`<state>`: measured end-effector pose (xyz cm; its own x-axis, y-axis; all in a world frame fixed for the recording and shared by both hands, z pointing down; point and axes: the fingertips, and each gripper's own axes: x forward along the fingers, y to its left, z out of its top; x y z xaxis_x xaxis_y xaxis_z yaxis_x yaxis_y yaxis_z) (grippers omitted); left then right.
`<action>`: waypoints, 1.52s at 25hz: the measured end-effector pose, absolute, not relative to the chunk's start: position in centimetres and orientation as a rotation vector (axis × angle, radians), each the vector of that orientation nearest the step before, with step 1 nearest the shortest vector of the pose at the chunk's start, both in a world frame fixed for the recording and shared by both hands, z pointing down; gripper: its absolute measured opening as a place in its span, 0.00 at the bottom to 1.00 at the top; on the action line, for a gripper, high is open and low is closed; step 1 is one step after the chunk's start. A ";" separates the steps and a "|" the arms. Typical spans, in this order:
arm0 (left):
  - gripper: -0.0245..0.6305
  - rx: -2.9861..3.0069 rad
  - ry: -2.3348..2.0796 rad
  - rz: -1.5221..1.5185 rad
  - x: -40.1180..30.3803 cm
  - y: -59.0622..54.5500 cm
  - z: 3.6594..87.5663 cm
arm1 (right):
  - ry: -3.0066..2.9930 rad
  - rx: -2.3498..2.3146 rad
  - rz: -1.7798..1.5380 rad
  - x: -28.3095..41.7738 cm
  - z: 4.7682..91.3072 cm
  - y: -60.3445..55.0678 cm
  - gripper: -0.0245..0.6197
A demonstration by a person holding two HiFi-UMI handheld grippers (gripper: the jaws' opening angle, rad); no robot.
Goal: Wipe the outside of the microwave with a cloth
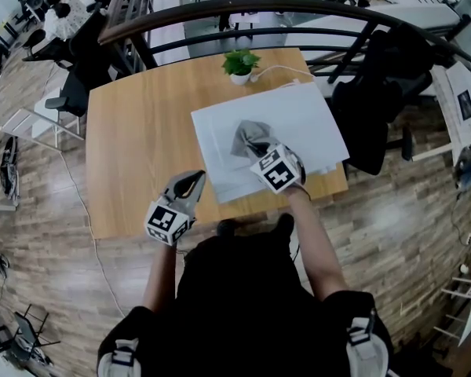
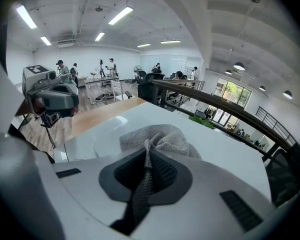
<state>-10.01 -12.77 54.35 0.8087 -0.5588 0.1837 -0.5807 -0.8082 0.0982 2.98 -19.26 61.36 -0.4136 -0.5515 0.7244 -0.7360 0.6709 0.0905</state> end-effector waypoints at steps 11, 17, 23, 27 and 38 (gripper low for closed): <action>0.04 2.852 -0.869 0.208 -10.5 -13.9 54.5 | -2.146 0.879 0.266 -3.1 61.5 -18.4 0.05; 0.04 2.850 -0.865 0.211 -11.3 -14.4 54.7 | -2.164 0.851 0.266 -5.0 61.4 -18.2 0.05; 0.04 2.839 -0.869 0.213 -12.1 -14.7 55.2 | -2.178 0.779 0.230 -7.7 61.7 -18.3 0.06; 0.04 2.838 -0.877 0.202 -12.9 -14.9 55.0 | -2.171 0.752 0.181 -9.6 61.7 -18.5 0.06; 0.04 2.843 -0.895 0.215 -14.0 -14.9 54.7 | -2.168 0.713 0.148 -11.2 61.8 -20.1 0.06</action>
<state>-13.96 -14.85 54.74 0.8114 -0.5555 0.1816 -0.5774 -0.8100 0.1023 -11.20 -20.08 61.84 -0.4953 -0.4409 0.7485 -0.5388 0.8318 0.1335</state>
